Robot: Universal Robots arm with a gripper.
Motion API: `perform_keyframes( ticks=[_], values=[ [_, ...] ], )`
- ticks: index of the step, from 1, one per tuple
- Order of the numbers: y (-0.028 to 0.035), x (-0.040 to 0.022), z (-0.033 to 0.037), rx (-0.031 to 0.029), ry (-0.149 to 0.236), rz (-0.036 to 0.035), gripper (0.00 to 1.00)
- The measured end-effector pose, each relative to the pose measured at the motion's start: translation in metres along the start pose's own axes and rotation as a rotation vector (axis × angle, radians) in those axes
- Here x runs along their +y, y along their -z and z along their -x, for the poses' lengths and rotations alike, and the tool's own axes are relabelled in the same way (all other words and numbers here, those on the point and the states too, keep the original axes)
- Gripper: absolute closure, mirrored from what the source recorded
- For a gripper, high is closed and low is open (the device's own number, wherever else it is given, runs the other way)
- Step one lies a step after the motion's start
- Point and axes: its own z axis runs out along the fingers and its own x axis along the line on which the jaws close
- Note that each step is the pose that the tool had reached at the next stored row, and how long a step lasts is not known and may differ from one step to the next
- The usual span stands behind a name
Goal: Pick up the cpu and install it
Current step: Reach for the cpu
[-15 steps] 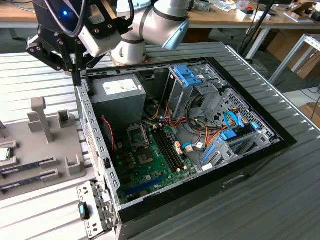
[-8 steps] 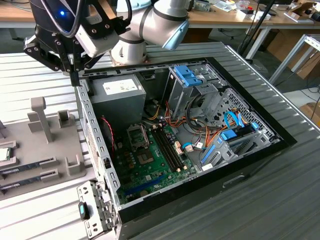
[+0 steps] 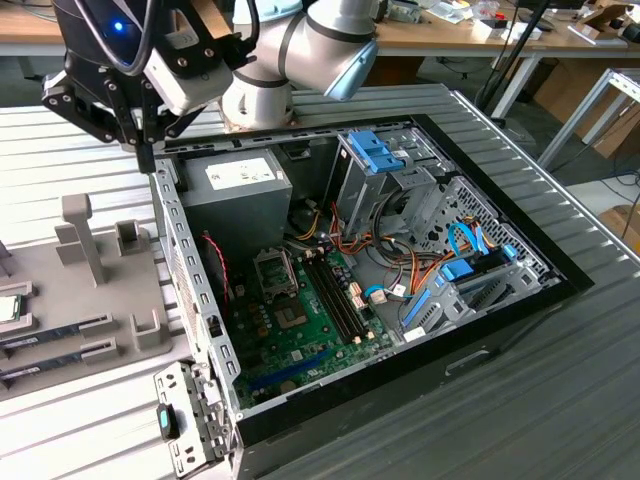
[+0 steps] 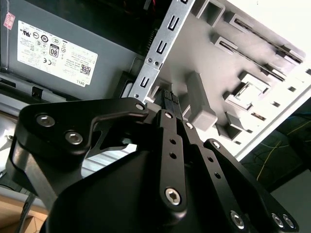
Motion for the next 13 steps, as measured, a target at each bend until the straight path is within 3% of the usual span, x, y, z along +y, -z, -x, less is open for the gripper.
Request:
perform_keyframes(
  ticks=[13],
  values=[
    [-0.0005,-0.0003,-0.0037,0.0000,0.000,0.0000,0.89]
  ],
)
